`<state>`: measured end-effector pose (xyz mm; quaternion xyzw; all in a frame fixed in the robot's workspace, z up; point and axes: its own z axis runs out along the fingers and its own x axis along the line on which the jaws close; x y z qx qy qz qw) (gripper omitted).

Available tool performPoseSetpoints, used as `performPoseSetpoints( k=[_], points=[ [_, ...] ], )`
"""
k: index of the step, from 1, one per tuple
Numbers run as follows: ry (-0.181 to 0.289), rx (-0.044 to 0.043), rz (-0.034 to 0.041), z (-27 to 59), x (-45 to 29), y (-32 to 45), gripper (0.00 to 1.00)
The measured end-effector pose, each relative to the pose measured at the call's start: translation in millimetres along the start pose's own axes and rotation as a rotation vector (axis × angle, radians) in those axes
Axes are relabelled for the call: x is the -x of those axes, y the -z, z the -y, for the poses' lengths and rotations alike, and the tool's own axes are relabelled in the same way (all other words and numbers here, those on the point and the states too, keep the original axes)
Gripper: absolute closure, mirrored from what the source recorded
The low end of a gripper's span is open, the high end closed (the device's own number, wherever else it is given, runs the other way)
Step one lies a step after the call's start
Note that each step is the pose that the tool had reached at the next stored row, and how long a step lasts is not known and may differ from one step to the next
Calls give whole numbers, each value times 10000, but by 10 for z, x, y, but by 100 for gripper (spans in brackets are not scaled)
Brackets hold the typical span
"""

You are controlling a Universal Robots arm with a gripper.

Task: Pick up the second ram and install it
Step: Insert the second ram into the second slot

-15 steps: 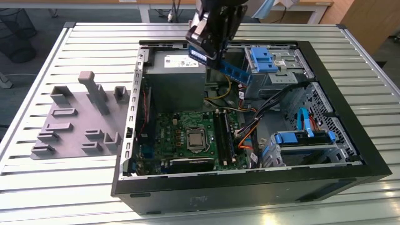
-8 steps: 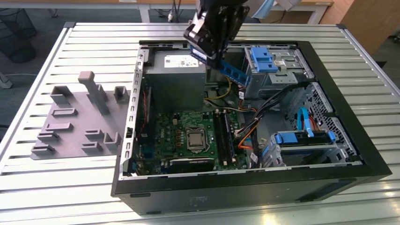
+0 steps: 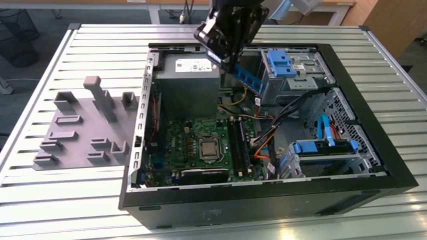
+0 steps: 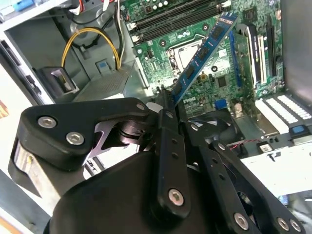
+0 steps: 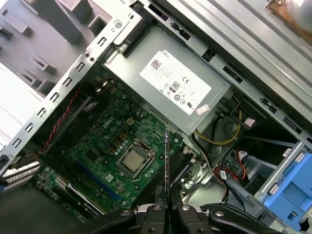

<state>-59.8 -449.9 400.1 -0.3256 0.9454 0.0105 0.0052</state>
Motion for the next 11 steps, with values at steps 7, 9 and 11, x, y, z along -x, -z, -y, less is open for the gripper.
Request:
performPoseSetpoints(
  k=[7,9,11],
  points=[
    [-878,-15,14,-8,7,-10,86],
    [-1127,-18,19,-11,9,-13,86],
    [-1378,-23,23,-13,11,-16,86]
  ],
)
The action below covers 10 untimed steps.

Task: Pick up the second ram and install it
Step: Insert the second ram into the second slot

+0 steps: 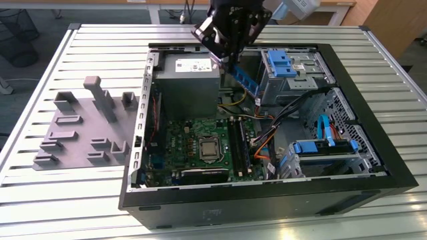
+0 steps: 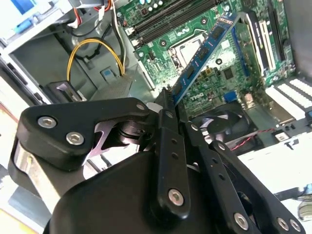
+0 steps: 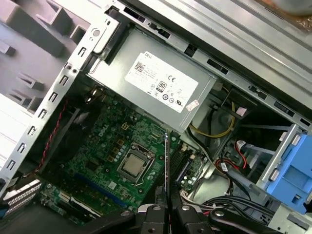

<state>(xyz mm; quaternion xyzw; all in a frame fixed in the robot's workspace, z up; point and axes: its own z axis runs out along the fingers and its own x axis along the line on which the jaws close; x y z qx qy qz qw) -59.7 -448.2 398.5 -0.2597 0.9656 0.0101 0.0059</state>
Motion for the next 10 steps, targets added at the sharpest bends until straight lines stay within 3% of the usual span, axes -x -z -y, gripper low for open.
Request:
performPoseSetpoints(
  k=[10],
  points=[
    [-1278,-22,20,-12,8,-16,86]
  ],
)
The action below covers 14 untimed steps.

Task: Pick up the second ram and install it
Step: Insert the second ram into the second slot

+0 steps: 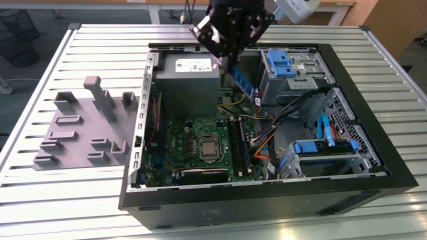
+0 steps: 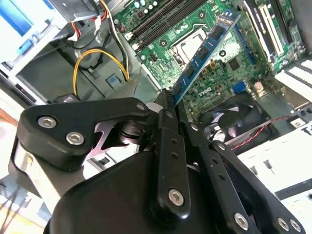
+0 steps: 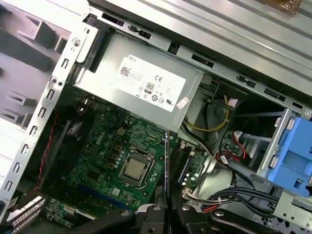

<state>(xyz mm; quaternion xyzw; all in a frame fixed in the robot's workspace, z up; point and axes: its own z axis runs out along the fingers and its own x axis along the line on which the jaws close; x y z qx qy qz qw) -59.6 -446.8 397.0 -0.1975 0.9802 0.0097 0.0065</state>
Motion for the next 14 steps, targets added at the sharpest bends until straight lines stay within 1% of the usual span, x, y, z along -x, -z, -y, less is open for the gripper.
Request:
performPoseSetpoints(
  k=[14],
  points=[
    [-1890,-31,31,-14,6,-29,86]
  ],
)
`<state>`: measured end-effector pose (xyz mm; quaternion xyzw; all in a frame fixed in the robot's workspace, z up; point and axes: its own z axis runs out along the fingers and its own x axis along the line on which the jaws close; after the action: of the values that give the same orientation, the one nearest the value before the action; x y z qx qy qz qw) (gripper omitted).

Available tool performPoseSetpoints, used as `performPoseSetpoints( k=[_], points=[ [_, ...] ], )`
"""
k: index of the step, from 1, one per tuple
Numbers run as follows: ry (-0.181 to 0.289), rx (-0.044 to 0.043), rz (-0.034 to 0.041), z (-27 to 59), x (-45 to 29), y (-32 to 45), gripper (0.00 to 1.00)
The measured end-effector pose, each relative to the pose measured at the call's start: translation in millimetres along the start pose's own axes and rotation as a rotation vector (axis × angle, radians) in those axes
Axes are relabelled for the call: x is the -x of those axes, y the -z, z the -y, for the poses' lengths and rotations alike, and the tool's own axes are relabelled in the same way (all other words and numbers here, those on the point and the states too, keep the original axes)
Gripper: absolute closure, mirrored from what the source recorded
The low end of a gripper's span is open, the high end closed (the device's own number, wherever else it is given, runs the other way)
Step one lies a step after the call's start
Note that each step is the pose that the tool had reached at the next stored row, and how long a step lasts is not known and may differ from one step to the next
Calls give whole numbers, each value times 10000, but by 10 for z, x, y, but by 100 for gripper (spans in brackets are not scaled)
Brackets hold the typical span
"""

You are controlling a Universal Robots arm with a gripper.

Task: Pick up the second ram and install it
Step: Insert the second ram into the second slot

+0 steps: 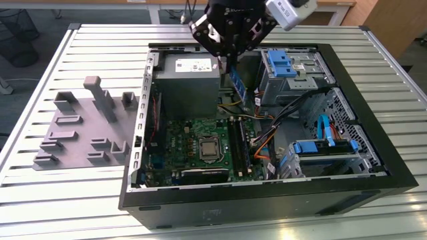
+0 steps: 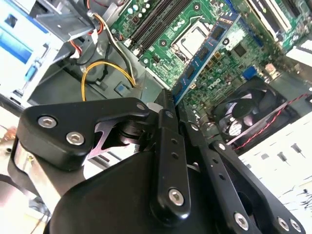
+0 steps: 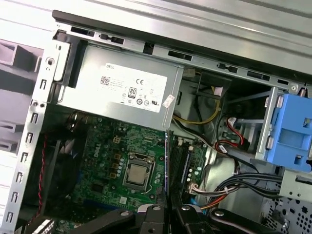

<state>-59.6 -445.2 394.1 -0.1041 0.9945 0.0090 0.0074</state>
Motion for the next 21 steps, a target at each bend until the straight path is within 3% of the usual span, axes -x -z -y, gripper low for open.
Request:
performPoseSetpoints(
  k=[8,12,21],
  points=[
    [-1115,-19,18,-8,2,-19,86],
    [-1253,-21,19,1,51,-50,86],
    [-1776,-29,27,15,131,-197,86]
  ],
)
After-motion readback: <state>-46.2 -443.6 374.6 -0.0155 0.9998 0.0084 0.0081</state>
